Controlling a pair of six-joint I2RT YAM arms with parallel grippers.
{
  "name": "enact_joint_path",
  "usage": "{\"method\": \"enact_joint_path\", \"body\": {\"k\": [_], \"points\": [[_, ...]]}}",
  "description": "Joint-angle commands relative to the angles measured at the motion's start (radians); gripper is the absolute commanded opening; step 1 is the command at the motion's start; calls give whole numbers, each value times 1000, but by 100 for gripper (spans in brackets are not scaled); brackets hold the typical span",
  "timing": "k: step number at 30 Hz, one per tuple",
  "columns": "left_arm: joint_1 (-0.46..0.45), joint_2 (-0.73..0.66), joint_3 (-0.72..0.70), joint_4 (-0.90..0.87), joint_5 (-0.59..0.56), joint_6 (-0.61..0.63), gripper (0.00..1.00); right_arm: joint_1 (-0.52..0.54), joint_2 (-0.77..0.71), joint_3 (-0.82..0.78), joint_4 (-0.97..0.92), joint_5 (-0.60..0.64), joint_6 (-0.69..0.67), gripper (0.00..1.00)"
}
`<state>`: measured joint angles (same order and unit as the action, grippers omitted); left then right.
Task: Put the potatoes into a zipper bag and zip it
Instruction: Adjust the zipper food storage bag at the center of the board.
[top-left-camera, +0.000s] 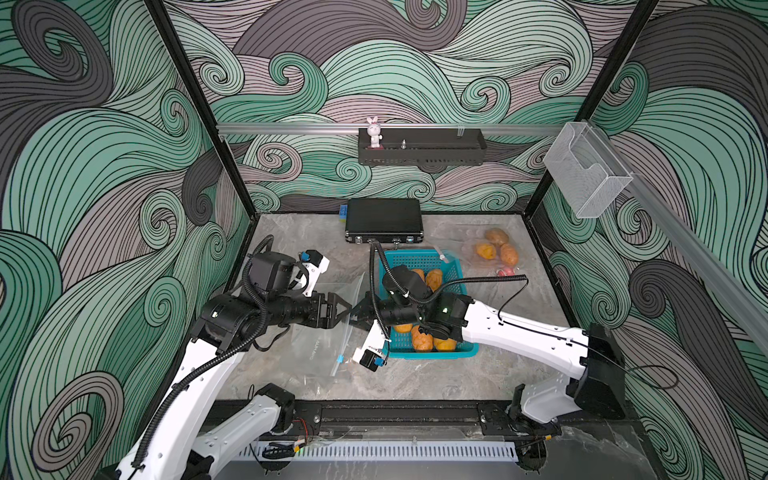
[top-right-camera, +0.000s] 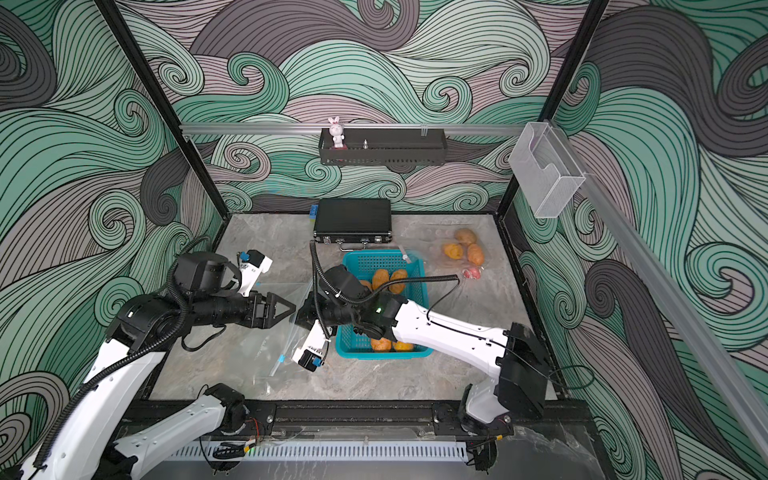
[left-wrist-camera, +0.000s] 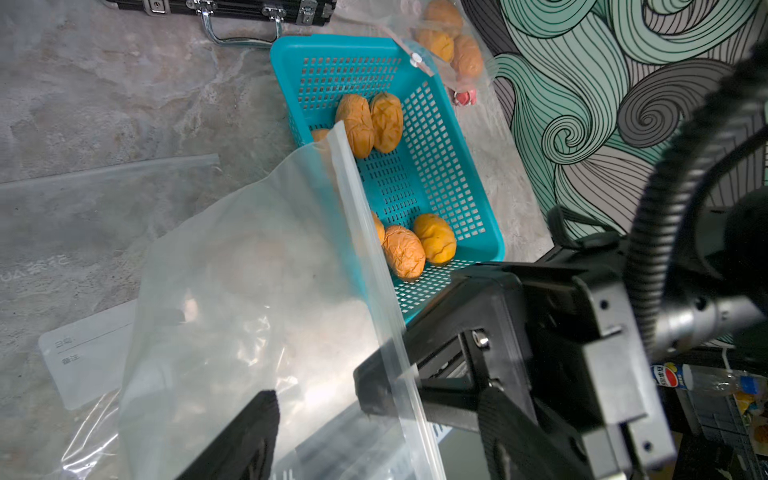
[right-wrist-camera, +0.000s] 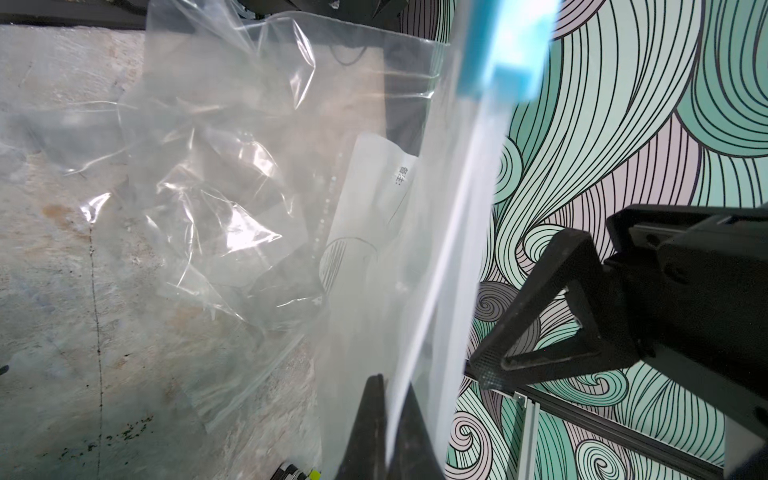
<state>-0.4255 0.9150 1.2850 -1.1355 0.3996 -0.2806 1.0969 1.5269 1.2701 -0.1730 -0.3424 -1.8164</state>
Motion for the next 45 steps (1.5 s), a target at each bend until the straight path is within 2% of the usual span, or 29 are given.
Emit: {"method": "enact_joint_path", "body": {"k": [1,8,11,19,27,29,38,45], "points": [[-27,-1,16,-62,-36,40,77,-17,25,40,-74,-28,-15,0],[-45,-36,-30,-99,-53,52,71,-32,46,63,-83,-36,-19,0],[-50,-24,-50,-86,-40,41,66,-32,47,64,-82,-34,-21,0],[-97,5,-62,-58,-7,32,69,-37,53,67,-99,-26,-21,0],[-131,36,-59,-59,-104,25,65,-40,58,67,-111,-26,-15,0],[-143,59,-53,-76,-156,29,62,-38,58,68,-118,-28,-15,0],[-186,90,-19,-69,-253,11,53,-40,64,69,-147,-24,-1,0],[-243,146,21,-127,-402,6,51,-40,72,79,-171,-17,6,0]]}}
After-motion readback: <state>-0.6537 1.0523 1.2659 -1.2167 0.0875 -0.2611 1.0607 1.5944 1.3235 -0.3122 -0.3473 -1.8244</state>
